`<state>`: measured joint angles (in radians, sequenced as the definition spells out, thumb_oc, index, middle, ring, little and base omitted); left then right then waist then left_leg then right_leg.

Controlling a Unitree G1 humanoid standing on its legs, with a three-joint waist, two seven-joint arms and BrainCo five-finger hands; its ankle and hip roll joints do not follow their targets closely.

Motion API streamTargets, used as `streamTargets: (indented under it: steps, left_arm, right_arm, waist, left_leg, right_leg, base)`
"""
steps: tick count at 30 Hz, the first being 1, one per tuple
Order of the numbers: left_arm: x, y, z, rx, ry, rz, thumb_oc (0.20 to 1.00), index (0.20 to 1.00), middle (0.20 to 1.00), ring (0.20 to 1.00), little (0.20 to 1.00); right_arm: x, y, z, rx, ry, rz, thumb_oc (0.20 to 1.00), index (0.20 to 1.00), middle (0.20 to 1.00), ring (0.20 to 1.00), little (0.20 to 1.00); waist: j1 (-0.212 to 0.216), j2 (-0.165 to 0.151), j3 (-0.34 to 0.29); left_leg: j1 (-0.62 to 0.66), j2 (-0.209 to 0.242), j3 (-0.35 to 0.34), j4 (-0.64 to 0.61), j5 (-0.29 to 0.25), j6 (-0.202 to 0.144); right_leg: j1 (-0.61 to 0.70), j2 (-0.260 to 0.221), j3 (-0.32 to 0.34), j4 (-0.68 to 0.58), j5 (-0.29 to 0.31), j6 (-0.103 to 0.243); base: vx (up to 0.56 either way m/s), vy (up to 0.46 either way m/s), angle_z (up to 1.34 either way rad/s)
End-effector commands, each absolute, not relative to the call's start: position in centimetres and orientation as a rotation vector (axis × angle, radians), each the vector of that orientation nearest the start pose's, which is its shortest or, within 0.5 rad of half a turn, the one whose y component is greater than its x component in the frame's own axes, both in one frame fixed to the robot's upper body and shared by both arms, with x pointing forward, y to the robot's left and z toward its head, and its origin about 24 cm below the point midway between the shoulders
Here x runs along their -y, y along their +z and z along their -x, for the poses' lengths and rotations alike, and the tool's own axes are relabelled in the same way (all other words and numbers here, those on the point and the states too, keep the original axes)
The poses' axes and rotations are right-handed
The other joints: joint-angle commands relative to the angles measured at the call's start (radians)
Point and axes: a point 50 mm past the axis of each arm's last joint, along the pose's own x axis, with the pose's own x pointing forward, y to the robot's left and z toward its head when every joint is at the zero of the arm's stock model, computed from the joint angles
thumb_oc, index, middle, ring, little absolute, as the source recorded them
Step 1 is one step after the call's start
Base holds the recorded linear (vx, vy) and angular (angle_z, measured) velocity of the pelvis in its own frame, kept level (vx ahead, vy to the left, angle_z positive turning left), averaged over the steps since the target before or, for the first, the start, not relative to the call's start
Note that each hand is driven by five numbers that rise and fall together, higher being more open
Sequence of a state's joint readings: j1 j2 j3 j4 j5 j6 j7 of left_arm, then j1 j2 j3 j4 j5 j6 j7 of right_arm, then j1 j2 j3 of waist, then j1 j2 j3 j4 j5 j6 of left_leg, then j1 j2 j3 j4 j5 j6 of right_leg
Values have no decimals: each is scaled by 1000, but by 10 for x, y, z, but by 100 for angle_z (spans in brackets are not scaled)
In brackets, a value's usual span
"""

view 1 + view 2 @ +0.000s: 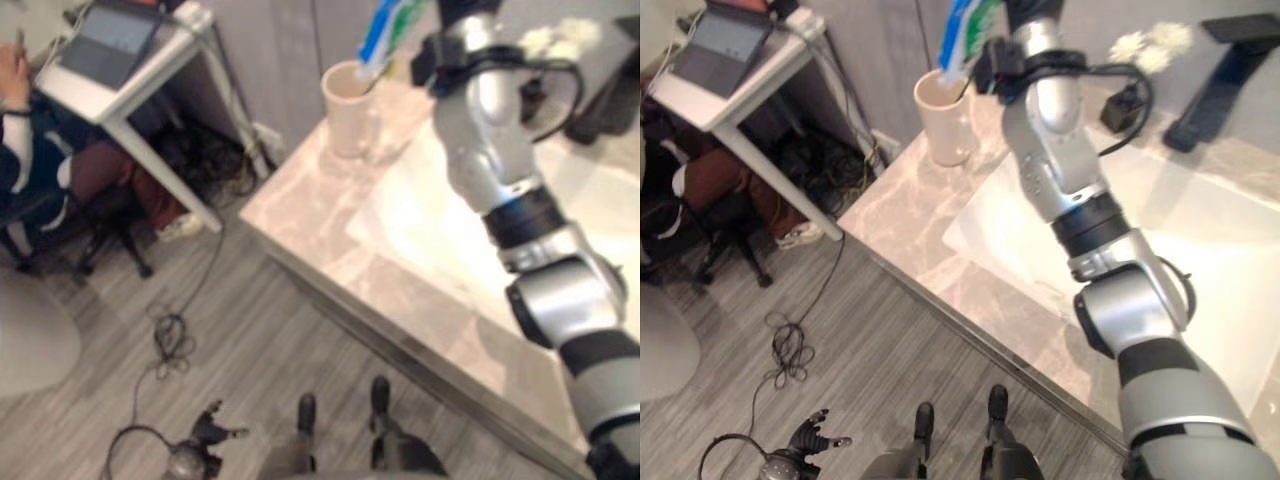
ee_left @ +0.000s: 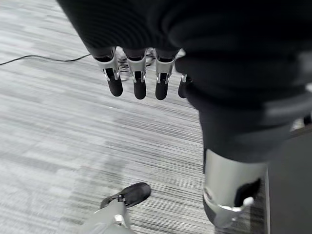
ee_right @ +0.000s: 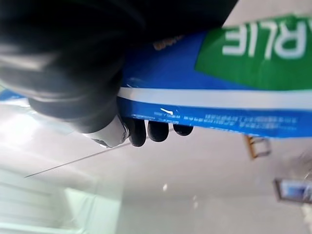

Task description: Put brush and paste in cup on sink, flatten towel.

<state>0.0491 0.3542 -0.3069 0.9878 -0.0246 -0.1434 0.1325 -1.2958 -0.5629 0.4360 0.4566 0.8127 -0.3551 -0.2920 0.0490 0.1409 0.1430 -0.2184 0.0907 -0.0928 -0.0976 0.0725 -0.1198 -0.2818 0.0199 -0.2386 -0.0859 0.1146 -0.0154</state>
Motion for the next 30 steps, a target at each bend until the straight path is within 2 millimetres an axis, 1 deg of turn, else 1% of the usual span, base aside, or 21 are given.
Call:
streamTargets:
  steps: [1,2,5,7,11,12,13,17,19,25,30]
  left_arm:
    - [-272,-119,-146,-850,34,-580,1000,1000,1000,1000,1000]
    - [-272,-119,-147,-850,28,-587,1000,1000,1000,1000,1000]
    - [-271,-119,-147,-848,21,-593,1000,1000,1000,1000,1000]
    - [-274,-117,-148,-843,30,-600,1000,1000,1000,1000,1000]
    - [-278,-115,-148,-832,57,-596,1000,1000,1000,1000,1000]
    - [-277,-115,-149,-830,59,-592,1000,1000,1000,1000,1000]
    - [-272,-116,-149,-825,48,-585,1000,1000,1000,1000,1000]
    - [-271,-116,-151,-821,70,-573,1000,1000,1000,1000,1000]
    - [-271,-115,-154,-811,83,-567,1000,1000,1000,1000,1000]
    - [-268,-114,-159,-796,94,-556,1000,1000,1000,1000,1000]
    - [-269,-113,-159,-798,100,-562,1000,1000,1000,1000,1000]
  right_arm:
    - [130,425,-327,1139,139,-228,200,200,200,200,200]
    - [132,424,-328,1137,122,-225,200,200,200,200,200]
    - [133,424,-328,1140,115,-219,200,200,200,200,200]
    - [138,426,-327,1150,88,-220,200,200,200,200,200]
    - [137,426,-329,1139,76,-223,200,200,200,200,200]
    - [138,425,-330,1139,72,-222,200,200,200,200,200]
    - [138,422,-331,1135,73,-225,200,200,200,200,200]
    - [128,417,-333,1113,105,-208,200,200,200,200,200]
    - [123,416,-332,1117,123,-184,200,200,200,200,200]
    - [110,410,-330,1108,175,-189,200,200,200,200,200]
    - [101,407,-328,1108,220,-184,200,200,200,200,200]
  waist:
    - [-37,-80,14]
    - [-45,-75,16]
    - [-50,-65,19]
    - [-54,-57,27]
    - [-53,-59,35]
    - [-51,-60,34]
    - [-51,-65,37]
    - [-50,-70,42]
    - [-52,-73,46]
    - [-62,-82,50]
    - [-65,-90,53]
  left_leg:
    - [78,-90,123,10,-37,56]
    - [70,-87,140,10,-41,57]
    - [53,-86,156,10,-46,59]
    - [33,-89,173,10,-52,60]
    - [8,-95,175,10,-53,62]
    - [2,-96,179,10,-53,62]
    - [2,-96,181,10,-55,65]
    - [12,-95,183,10,-65,69]
    - [19,-93,186,10,-70,70]
    - [31,-91,185,10,-76,78]
    - [48,-91,191,10,-87,85]
  right_leg:
    - [85,-59,80,-1,-123,42]
    - [82,-61,72,-1,-121,44]
    - [73,-64,65,-1,-119,48]
    - [58,-71,56,-1,-113,52]
    - [28,-74,69,-1,-98,58]
    - [21,-74,73,-1,-95,58]
    - [16,-72,88,-1,-90,59]
    - [25,-67,96,-1,-93,55]
    - [30,-65,101,-1,-94,54]
    - [35,-60,115,-1,-95,49]
    - [41,-56,131,-1,-92,49]
  base:
    - [-21,43,76]
    - [8,30,69]
    - [9,40,45]
    - [15,58,10]
    - [18,52,5]
    - [35,50,-4]
    - [42,35,-10]
    - [22,16,-8]
    - [0,0,0]
    - [6,18,-7]
    - [-6,28,-6]
